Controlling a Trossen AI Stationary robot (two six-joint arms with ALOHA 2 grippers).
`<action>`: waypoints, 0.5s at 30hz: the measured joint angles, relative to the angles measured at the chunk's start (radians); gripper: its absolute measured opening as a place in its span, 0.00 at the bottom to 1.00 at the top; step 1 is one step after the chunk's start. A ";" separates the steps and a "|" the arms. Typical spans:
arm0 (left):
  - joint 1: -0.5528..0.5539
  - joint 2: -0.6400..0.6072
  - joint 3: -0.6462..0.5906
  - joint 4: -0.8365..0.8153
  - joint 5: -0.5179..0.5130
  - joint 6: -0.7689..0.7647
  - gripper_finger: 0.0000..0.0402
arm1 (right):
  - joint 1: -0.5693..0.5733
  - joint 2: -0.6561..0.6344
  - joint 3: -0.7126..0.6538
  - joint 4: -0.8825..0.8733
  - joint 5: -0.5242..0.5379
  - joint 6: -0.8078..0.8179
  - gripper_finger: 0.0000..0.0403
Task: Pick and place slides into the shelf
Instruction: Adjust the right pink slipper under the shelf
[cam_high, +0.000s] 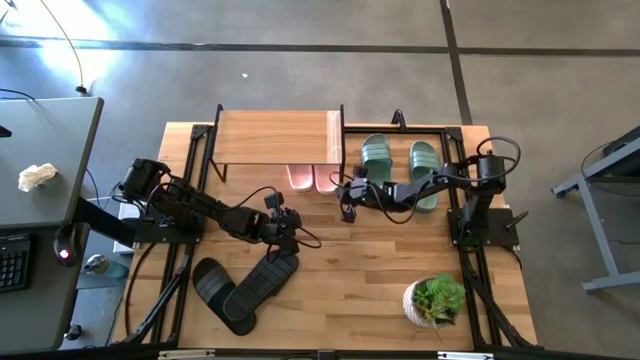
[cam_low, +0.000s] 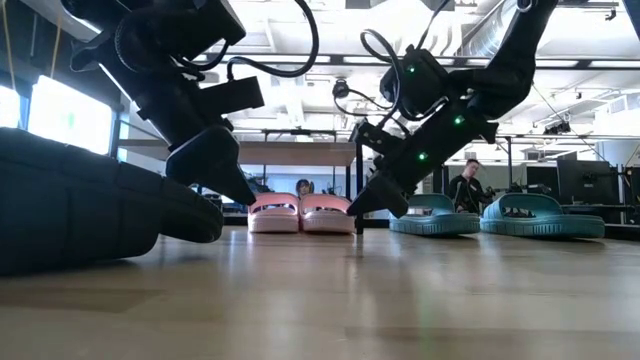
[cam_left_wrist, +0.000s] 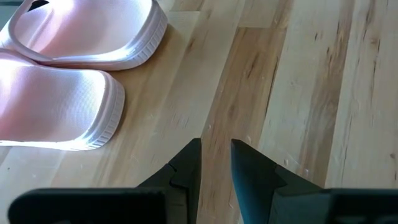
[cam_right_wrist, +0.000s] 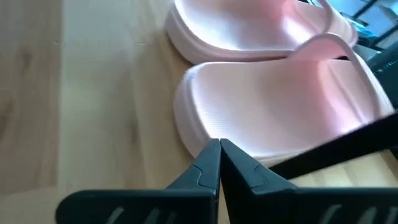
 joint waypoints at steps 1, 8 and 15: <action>0.000 0.000 0.000 0.000 0.000 0.000 0.18 | -0.001 0.000 0.000 0.000 -0.009 -0.001 0.00; 0.000 0.000 0.000 0.000 0.000 0.000 0.18 | 0.013 0.000 0.000 0.036 -0.153 -0.033 0.00; 0.000 0.000 0.000 0.000 -0.001 0.003 0.18 | 0.004 0.008 0.001 -0.030 -0.141 -0.029 0.00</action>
